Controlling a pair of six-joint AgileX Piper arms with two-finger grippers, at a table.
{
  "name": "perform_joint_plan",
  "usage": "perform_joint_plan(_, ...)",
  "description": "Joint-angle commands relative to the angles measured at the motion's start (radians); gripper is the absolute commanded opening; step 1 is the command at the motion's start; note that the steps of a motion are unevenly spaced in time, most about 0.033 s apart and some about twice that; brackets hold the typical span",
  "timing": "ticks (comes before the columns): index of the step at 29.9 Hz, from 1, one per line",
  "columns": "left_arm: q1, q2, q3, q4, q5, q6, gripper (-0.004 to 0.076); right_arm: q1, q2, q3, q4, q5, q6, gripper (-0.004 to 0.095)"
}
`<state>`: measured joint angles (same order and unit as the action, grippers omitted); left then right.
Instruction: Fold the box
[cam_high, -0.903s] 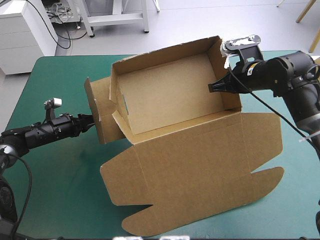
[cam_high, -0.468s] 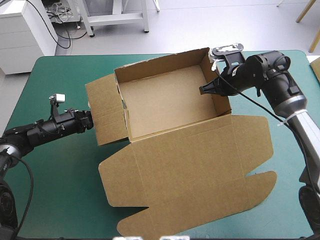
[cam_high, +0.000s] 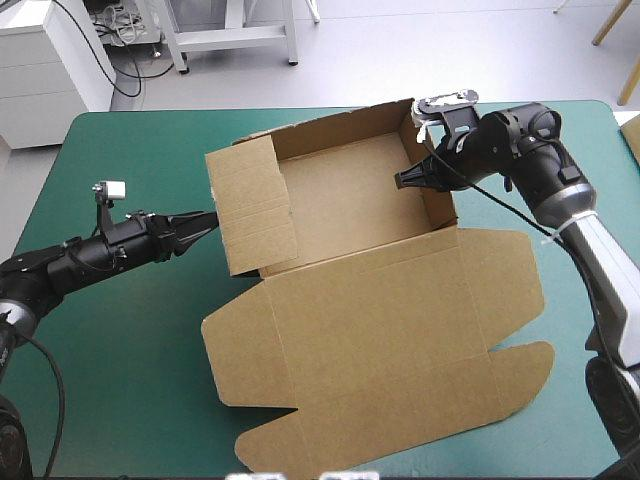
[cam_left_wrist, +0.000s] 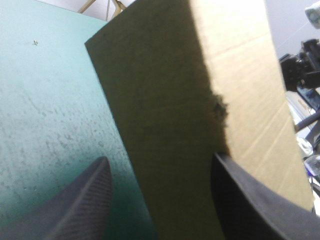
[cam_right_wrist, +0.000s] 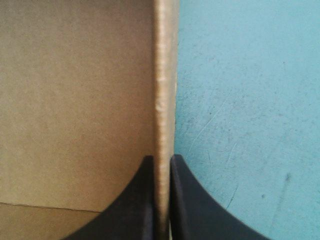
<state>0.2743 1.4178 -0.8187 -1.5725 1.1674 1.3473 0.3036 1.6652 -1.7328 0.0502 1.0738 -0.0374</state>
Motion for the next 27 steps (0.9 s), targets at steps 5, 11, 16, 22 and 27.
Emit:
perform_joint_plan(5,-0.031,-0.074,-0.019,-0.112,0.114,-0.052,0.0421,-0.006,-0.015,-0.034,0.003,-0.06,-0.002,-0.0021)
perform_joint_plan(11,-0.091,-0.074,-0.019,-0.092,0.062,-0.086,0.0421,-0.005,-0.004,-0.034,0.005,-0.06,-0.002,-0.002)
perform_joint_plan(16,-0.098,-0.074,-0.078,-0.025,0.007,-0.171,0.0421,0.01,-0.004,-0.034,-0.017,-0.064,0.004,-0.0018)
perform_joint_plan(22,-0.098,-0.074,-0.277,0.299,-0.08,-0.505,0.0421,0.121,-0.004,-0.034,-0.187,-0.116,0.111,-0.0016)
perform_joint_plan(27,-0.105,-0.074,-0.383,0.554,-0.093,-0.723,0.0421,0.154,-0.004,-0.034,-0.173,-0.18,0.138,-0.0016)
